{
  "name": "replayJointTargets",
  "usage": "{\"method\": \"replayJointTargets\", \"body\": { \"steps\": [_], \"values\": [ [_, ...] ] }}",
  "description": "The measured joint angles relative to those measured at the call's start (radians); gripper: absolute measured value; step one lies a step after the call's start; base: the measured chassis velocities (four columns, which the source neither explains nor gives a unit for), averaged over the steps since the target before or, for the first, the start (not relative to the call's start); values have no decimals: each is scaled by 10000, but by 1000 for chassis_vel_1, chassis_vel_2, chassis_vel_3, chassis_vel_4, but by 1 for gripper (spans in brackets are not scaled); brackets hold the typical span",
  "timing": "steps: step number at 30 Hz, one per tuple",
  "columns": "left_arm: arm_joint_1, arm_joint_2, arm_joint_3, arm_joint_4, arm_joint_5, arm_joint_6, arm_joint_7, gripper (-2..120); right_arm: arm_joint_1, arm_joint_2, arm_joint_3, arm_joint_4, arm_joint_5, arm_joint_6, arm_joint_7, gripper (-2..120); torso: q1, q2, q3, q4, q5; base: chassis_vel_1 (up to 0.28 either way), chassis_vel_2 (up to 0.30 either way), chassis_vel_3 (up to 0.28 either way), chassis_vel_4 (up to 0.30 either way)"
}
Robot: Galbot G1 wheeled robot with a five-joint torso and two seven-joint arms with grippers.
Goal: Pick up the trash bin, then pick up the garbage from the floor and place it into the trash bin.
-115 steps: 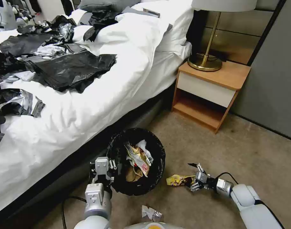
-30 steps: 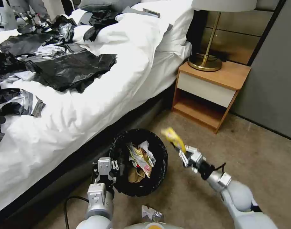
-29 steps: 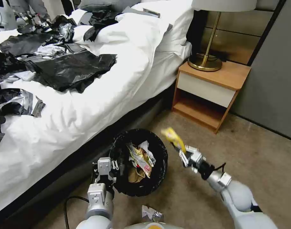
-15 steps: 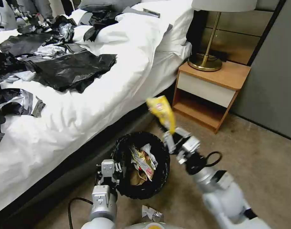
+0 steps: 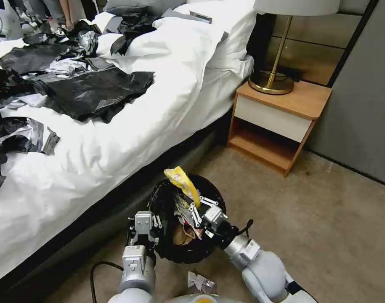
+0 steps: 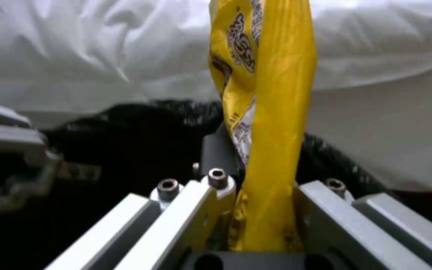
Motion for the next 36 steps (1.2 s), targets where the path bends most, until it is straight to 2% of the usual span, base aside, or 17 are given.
{"method": "replayJointTargets", "body": {
  "steps": [4,6,11,14,15,18,19,22,24,25,28,32,36],
  "values": [
    [-12,1,-4,-61,-3,-2,0,1,-162,-72,21,-118,-180,79,-30,2,0,0,0,0,0,0,0,0,0],
    [-58,13,-30,-100,-51,8,0,1,-282,-155,42,-98,-277,159,-52,12,0,0,0,0,1,0,0,0,0],
    [-110,59,-118,-130,-158,46,-2,1,-447,-299,64,-6,-350,234,-77,24,0,0,0,0,1,0,0,0,0],
    [-162,75,-150,-150,-230,86,-2,1,-513,-336,96,-8,-429,313,-100,39,-1,0,0,0,1,0,0,0,0],
    [-162,75,-150,-150,-230,86,-2,1,-513,-336,96,-8,-429,313,-100,39,-1,0,0,0,1,0,0,0,0],
    [-206,76,-163,-189,-280,132,-2,1,-552,-336,100,-4,-481,324,-138,52,0,0,0,0,1,0,0,0,0],
    [-206,76,-163,-189,-280,132,-2,1,-552,-336,100,-4,-481,324,-138,52,0,0,0,0,1,0,0,0,0],
    [-234,71,-202,-175,-291,140,-6,1,-569,-316,119,0,-523,347,-174,68,-1,0,0,1,1,0,0,0,0],
    [-238,69,-210,-164,-294,140,-6,1,-577,-315,121,3,-526,354,-179,68,0,0,0,0,1,0,0,0,0],
    [-245,66,-218,-142,-301,140,-7,1,-603,-317,124,22,-540,375,-198,76,0,0,0,0,1,0,0,0,0],
    [-289,52,-244,-119,-315,146,-6,1,-626,-307,167,145,-573,422,-232,91,0,0,0,0,1,0,0,0,0],
    [-290,42,-252,-67,-316,154,-7,1,-627,-291,290,445,-562,434,-244,99,0,0,0,0,1,0,0,0,0],
    [-225,33,-227,-11,-271,151,-10,1,-525,-241,509,907,-434,369,-238,100,0,0,0,0,0,0,0,0,0]
  ]
}}
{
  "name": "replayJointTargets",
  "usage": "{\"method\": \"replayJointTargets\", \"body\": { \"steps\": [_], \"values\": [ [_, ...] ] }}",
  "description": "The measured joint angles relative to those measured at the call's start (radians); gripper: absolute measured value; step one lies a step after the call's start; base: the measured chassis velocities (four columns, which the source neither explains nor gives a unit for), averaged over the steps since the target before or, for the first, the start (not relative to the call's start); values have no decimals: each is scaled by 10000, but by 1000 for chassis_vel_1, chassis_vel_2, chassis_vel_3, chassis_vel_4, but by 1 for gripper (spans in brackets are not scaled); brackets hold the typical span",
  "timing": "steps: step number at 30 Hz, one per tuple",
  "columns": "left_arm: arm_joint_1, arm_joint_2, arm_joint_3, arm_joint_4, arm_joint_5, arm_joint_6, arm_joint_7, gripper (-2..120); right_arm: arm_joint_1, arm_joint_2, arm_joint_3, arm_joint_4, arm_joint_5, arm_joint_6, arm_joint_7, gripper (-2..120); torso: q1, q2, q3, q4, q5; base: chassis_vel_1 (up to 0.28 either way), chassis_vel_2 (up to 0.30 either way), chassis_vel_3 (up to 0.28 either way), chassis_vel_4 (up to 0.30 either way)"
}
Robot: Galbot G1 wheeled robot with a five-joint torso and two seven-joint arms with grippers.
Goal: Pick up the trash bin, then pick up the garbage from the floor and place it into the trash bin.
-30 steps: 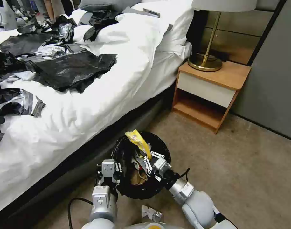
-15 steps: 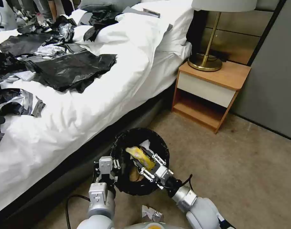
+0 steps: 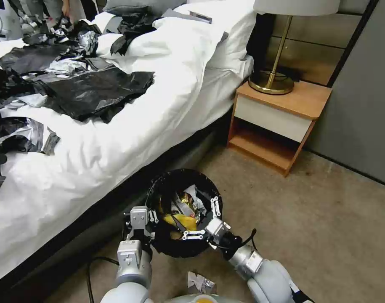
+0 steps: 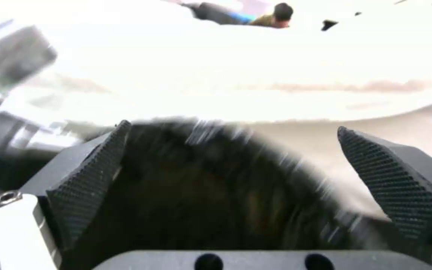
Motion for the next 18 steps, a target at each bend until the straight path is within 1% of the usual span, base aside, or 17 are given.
{"method": "replayJointTargets", "body": {
  "steps": [7,9,10,12,13,16,18],
  "values": [
    [159,-27,148,77,193,-79,-1,1,434,52,383,555,414,-444,194,100,0,0,0,1,1,0,0,0,0],
    [159,-27,148,77,193,-79,-1,1,434,52,383,555,414,-444,194,100,0,0,0,1,1,0,0,0,0],
    [194,-45,152,120,255,-123,-1,1,604,88,832,971,611,-560,234,100,0,0,0,1,1,0,0,0,0],
    [157,-41,102,124,233,-124,-1,1,482,107,1204,1496,723,-567,299,100,0,0,0,1,1,0,0,0,0],
    [157,-41,102,124,233,-124,-1,1,482,107,1204,1496,723,-567,299,100,0,0,0,1,1,0,0,0,0],
    [68,-37,-1,180,152,-122,-1,1,21,244,1585,2427,776,-563,806,100,0,0,0,-1,1,0,0,0,0],
    [59,-36,-12,196,140,-121,-2,1,-122,290,1678,2639,774,-556,959,100,1,0,0,-1,-1,0,0,0,0]
  ]
}}
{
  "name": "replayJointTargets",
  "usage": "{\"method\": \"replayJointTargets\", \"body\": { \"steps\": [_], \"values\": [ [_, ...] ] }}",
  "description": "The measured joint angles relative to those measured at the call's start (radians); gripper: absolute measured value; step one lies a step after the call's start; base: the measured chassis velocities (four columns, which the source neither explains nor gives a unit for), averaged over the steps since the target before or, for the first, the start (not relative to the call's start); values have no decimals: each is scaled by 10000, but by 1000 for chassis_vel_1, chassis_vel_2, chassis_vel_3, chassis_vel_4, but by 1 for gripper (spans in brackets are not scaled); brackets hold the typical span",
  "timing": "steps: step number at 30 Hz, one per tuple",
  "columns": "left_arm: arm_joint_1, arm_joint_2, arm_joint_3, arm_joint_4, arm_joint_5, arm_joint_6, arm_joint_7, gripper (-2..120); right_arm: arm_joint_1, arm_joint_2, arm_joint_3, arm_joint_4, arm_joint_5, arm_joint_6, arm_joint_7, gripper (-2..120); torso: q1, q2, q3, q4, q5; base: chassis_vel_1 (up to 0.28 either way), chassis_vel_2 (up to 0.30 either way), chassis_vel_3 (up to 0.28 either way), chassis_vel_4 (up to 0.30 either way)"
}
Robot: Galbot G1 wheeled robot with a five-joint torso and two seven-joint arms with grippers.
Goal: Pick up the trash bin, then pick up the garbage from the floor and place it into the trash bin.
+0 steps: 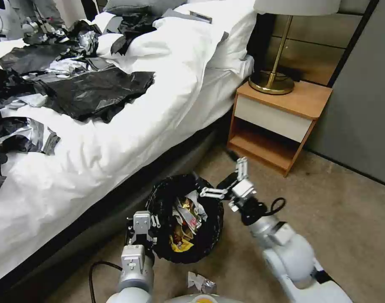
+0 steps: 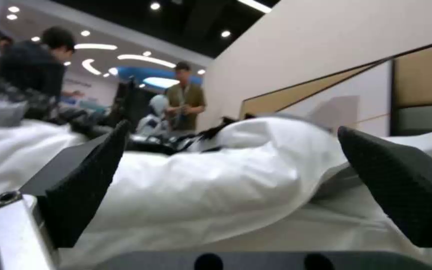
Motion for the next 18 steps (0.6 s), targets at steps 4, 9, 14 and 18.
{"method": "replayJointTargets", "body": {
  "steps": [4,9,14,18],
  "values": [
    [4,3,-37,7,-36,0,-5,1,-671,192,414,691,-311,96,766,100,-1,0,0,0,2,0,0,0,0],
    [11,23,-139,-61,-146,0,-17,1,-1639,502,970,1047,-798,195,1869,100,-1,0,0,0,2,0,0,0,0],
    [16,61,-169,-166,-238,0,-27,1,-2065,684,1387,591,-882,602,2233,100,-1,1,0,1,2,0,0,0,0],
    [67,72,-175,-255,-297,2,-42,1,-2090,807,1435,93,-928,806,2364,100,-1,0,0,1,2,0,0,0,0]
  ]
}}
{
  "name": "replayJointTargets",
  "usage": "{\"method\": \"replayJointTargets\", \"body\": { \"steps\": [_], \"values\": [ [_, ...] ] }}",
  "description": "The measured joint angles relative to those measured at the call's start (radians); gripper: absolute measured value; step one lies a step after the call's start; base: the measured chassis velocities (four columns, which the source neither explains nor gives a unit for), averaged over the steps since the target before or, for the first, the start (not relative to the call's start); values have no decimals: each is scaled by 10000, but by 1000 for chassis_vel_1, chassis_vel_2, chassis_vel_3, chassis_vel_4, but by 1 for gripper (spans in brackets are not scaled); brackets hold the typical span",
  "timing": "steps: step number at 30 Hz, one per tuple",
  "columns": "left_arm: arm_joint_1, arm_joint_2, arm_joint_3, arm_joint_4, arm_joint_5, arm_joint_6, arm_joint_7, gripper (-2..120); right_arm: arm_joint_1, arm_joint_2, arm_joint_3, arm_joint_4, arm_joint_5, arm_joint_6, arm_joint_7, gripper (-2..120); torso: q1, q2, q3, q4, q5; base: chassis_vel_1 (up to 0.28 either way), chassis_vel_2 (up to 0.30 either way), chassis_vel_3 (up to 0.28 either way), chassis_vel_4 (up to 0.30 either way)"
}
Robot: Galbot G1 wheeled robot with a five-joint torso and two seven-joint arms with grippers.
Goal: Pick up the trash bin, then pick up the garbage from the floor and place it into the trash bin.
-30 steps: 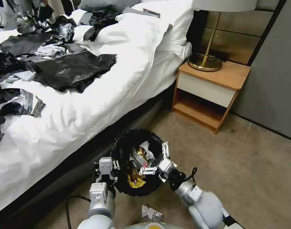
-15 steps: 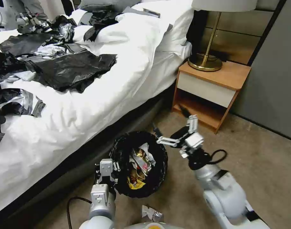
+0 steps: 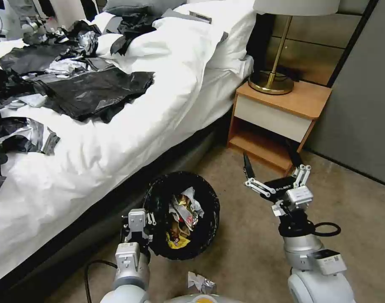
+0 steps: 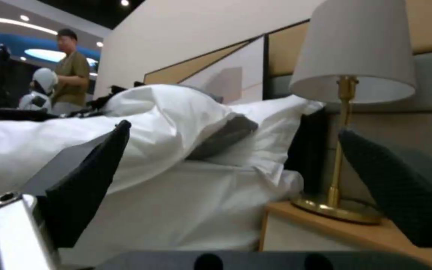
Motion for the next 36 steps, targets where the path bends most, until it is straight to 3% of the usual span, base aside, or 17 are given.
{"method": "replayJointTargets", "body": {
  "steps": [9,36],
  "values": [
    [63,13,-15,-173,-121,37,-24,1,255,177,-180,-595,399,487,22,100,1,0,0,1,0,0,0,0,0],
    [13,-31,12,-164,-161,53,-55,1,471,263,-288,-855,458,339,48,100,1,-1,1,1,-1,11,-10,-13,13]
  ]
}}
